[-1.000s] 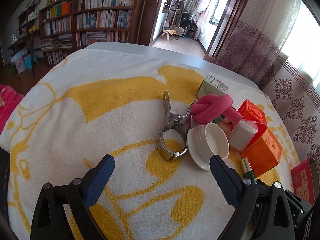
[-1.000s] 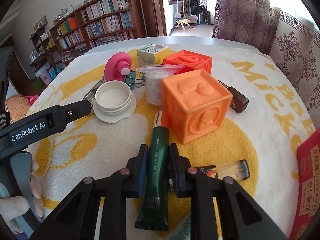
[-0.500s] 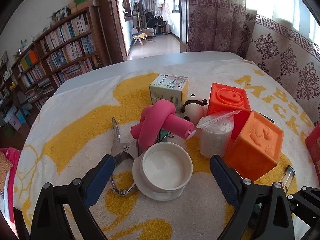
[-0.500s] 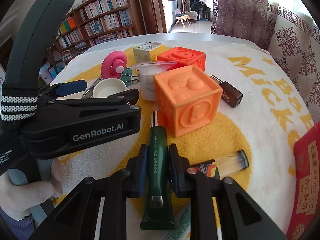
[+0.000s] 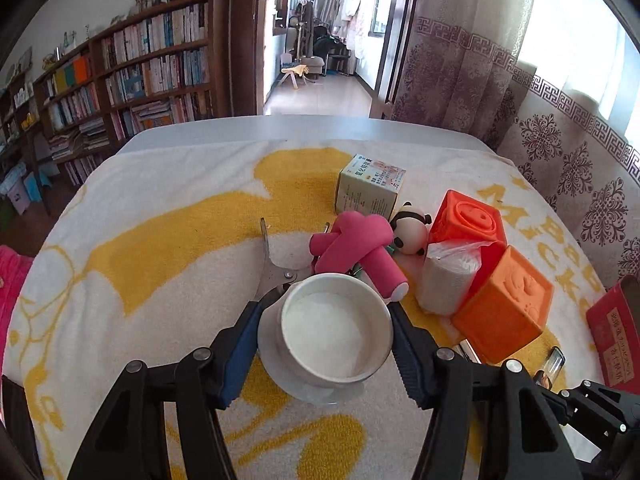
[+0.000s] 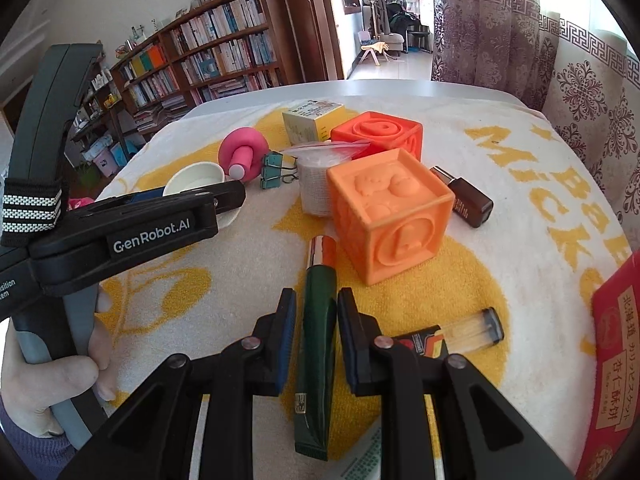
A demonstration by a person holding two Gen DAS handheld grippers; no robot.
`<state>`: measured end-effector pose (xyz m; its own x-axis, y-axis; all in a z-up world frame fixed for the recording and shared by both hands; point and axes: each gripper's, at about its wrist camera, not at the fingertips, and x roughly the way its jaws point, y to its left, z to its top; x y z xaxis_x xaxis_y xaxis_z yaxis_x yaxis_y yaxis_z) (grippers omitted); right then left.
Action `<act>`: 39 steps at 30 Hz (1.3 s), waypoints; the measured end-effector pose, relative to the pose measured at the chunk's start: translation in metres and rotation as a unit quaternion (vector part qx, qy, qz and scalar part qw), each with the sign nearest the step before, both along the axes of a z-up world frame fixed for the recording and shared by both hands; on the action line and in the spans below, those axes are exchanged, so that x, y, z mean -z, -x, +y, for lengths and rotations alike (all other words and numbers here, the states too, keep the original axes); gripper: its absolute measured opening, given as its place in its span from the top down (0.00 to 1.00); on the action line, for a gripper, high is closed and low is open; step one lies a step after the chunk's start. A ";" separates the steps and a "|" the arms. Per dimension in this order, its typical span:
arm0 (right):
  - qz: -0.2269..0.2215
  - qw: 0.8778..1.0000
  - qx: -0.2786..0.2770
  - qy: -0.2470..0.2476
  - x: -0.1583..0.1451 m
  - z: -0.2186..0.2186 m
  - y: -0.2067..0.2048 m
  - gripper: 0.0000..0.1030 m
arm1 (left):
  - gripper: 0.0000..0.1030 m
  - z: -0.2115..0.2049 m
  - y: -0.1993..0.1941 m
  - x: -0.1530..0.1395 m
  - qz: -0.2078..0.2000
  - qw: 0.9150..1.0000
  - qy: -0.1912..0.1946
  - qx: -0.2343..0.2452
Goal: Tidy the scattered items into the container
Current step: 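Carry the green tube and white cup into the red box and release them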
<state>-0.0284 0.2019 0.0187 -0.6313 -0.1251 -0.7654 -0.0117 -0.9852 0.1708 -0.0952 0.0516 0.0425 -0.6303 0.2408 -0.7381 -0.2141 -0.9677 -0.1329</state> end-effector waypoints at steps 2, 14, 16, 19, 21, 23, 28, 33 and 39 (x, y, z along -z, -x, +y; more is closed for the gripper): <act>0.011 1.000 -0.002 0.009 -0.003 0.000 -0.002 0.77 | 0.38 -0.004 -0.006 -0.012 0.015 1.000 -0.017 0.001; 0.045 0.998 -0.011 0.048 -0.011 0.002 -0.007 0.84 | 0.38 -0.015 -0.016 -0.030 0.025 0.997 -0.073 -0.001; 0.036 0.998 -0.012 0.045 -0.007 0.002 -0.004 0.84 | 0.38 -0.018 -0.014 -0.027 0.017 0.996 -0.085 -0.003; 0.006 0.999 -0.008 0.045 0.002 0.003 0.002 0.84 | 0.38 -0.018 -0.014 -0.025 0.013 0.996 -0.087 -0.007; -0.001 1.000 -0.004 0.031 0.007 0.001 0.004 0.84 | 0.38 -0.018 -0.013 -0.024 0.011 0.996 -0.087 -0.007; -0.005 1.000 0.008 -0.020 0.011 -0.005 0.005 0.83 | 0.38 -0.016 -0.014 -0.023 0.010 0.996 -0.086 -0.005; 0.002 0.998 0.001 -0.061 0.014 -0.013 0.005 0.81 | 0.38 -0.010 -0.016 -0.022 0.008 0.997 -0.082 0.004; -0.024 0.998 -0.004 -0.052 0.020 -0.009 0.011 0.76 | 0.38 -0.008 -0.015 -0.020 0.003 0.997 -0.081 0.003; -0.019 0.999 0.004 -0.035 0.001 -0.003 0.002 0.79 | 0.38 -0.011 -0.013 -0.018 -0.002 0.996 -0.085 -0.003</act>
<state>-0.0307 0.1988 0.0178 -0.6026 -0.0662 -0.7953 -0.0240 -0.9946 0.1010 -0.0825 0.0402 0.0602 -0.6291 0.3595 -0.6892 -0.2084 -0.9322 -0.2960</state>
